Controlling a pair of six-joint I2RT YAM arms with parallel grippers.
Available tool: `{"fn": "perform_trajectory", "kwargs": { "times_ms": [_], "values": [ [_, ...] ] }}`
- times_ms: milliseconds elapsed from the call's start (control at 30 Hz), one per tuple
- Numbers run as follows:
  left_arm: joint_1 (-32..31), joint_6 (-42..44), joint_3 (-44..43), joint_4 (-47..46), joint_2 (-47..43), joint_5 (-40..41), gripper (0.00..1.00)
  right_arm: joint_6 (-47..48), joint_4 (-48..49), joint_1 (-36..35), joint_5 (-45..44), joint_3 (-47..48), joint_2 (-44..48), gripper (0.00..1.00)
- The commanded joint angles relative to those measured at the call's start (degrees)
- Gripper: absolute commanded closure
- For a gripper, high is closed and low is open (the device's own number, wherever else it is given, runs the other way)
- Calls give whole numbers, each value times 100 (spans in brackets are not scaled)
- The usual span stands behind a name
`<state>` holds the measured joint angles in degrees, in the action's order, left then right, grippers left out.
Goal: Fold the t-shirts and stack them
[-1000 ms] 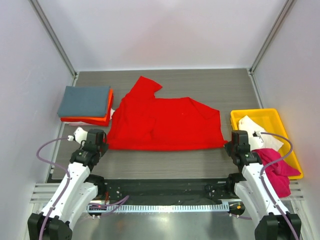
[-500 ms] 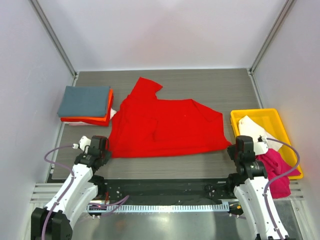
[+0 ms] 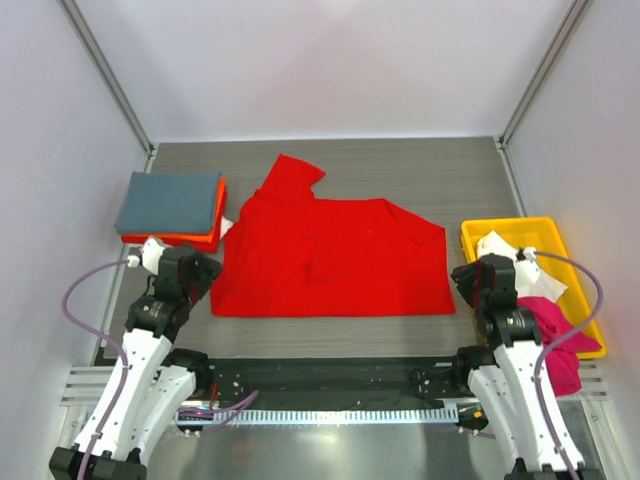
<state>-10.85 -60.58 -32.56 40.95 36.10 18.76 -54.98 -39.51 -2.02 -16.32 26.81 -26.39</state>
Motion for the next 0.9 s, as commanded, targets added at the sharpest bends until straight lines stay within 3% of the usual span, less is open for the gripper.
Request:
{"fn": "perform_trajectory", "kwargs": {
  "times_ms": [0, 100, 233, 367, 533, 867],
  "values": [
    [22, 678, -505, -446, 440, -608, 28, 883, 1058, 18, 594, 473, -1040, 52],
    [22, 1091, -1058, -964, 1222, -1249, 27, 1393, 1392, 18, 1094, 1053, -2451, 54],
    [22, 1180, -1402, -1579, 2172, -1839, 27, 1359, 2120, 18, 1517, 1459, -3643, 61],
    [22, 1188, -1560, -1950, 2735, -1798, 26, 1078, 2789, 18, 1553, 1520, -4461, 64],
    [22, 1127, -1693, -2239, 3008, -1797, 26, 1068, 2914, 9, 1526, 1994, -5646, 68],
    [22, 1013, -1728, -2513, 3351, -2078, 26, 1121, 3159, 9, 1473, 2373, -6483, 64]
  ]
}}
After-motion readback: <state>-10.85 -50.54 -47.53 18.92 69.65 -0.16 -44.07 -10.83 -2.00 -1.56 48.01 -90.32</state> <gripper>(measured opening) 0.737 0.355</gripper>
